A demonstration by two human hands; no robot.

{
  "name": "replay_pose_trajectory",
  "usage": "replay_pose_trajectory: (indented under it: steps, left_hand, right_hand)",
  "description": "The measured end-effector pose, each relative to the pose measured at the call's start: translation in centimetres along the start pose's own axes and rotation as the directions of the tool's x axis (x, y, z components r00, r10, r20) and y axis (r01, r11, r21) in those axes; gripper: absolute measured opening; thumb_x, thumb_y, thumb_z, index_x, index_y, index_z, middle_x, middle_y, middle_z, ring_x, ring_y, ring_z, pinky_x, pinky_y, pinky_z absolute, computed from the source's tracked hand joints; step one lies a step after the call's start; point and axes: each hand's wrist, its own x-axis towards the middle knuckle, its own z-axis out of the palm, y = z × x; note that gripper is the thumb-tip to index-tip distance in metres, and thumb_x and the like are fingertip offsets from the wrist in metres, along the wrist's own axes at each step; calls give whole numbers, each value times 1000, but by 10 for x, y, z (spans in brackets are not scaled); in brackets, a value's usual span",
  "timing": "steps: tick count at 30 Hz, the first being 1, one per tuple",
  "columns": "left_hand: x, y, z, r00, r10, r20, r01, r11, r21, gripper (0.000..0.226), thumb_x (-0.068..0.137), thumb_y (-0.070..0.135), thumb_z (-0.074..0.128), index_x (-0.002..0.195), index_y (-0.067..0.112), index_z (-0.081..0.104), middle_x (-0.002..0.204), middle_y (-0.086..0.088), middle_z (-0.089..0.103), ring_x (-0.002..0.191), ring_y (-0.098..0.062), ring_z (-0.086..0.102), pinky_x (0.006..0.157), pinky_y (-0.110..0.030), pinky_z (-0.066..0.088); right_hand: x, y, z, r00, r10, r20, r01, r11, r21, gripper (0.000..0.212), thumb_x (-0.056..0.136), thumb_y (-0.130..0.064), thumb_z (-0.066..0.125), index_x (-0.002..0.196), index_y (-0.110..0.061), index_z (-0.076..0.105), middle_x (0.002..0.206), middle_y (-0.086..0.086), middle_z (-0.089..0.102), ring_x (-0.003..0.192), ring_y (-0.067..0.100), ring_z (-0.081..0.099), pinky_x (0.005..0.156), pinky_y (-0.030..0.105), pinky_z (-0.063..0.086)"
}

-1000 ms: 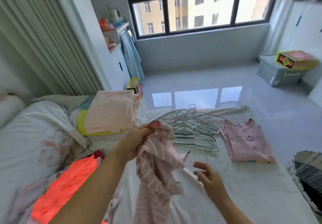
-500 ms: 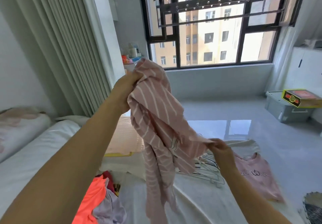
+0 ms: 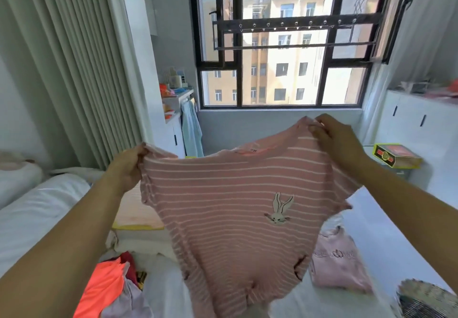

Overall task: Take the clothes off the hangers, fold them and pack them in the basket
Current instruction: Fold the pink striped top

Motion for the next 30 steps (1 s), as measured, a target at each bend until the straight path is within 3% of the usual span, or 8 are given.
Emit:
replay_pose_trajectory:
  steps: [4, 7, 11, 13, 16, 20, 23, 30]
  left_hand:
    - [-17, 15, -1, 926, -65, 371, -92, 916, 392, 8, 83, 12, 60, 77, 8, 57, 66, -1, 57, 55, -7, 57, 52, -16, 49]
    - [-15, 23, -4, 979, 29, 201, -124, 869, 479, 10, 89, 12, 59, 79, 14, 57, 65, 2, 59, 47, -1, 57, 43, -12, 45]
    - [-6, 46, -16, 975, 220, 18, -215, 928, 306, 19, 95, 14, 51, 77, 19, 46, 63, 0, 58, 51, -7, 56, 42, -15, 49]
    - [-4, 56, -17, 964, 267, -23, -253, 935, 248, 20, 95, 12, 51, 78, 19, 46, 59, 4, 61, 48, -2, 57, 45, -17, 52]
    - [-2, 67, -14, 973, 223, 62, -232, 940, 250, 15, 96, 10, 47, 85, 13, 57, 63, 3, 67, 53, -4, 61, 50, -20, 55]
    - [4, 64, -12, 963, 134, 232, -205, 927, 315, 19, 97, 10, 43, 93, 5, 61, 58, 3, 69, 53, -5, 64, 52, -19, 54]
    - [17, 53, -12, 984, 138, 117, -168, 934, 315, 7, 94, 11, 51, 93, 11, 57, 53, 6, 66, 49, -5, 61, 48, -22, 55]
    - [43, 28, 19, 980, 182, -79, -149, 940, 307, 25, 93, 14, 55, 74, 22, 42, 76, 1, 51, 62, -10, 49, 56, -30, 45]
  right_hand:
    - [18, -16, -18, 998, -25, 63, 30, 997, -77, 18, 92, -32, 56, 88, -15, 60, 74, 1, 57, 65, 10, 49, 58, 22, 36]
    - [26, -22, -33, 978, 23, 208, 8, 989, -147, 25, 87, -33, 63, 76, -11, 59, 66, 3, 53, 60, 10, 45, 55, 23, 34]
    - [27, -30, -63, 922, 93, 376, -75, 995, -63, 28, 76, -44, 67, 67, -18, 64, 62, 3, 59, 57, 15, 52, 55, 23, 40]
    - [25, -31, -71, 853, 128, 505, -119, 992, -51, 30, 70, -50, 68, 71, -20, 67, 61, -6, 64, 54, 10, 60, 52, 19, 45]
    - [26, -32, -74, 701, 252, 667, -99, 961, -260, 16, 72, -32, 72, 82, -20, 68, 68, -3, 71, 59, 12, 68, 49, 15, 48]
    - [35, -20, -83, 793, 275, 545, -52, 920, -389, 21, 78, -28, 72, 84, -8, 70, 76, 8, 69, 68, 20, 61, 62, 26, 44]
    - [37, -3, -80, 871, 281, 403, -217, 956, -197, 13, 82, -25, 69, 80, -12, 67, 77, 10, 63, 69, 21, 54, 75, 31, 40]
    - [37, 29, -33, 946, 319, 55, -320, 948, 6, 17, 92, -27, 58, 94, -10, 61, 87, 9, 54, 80, 18, 46, 59, 21, 34]
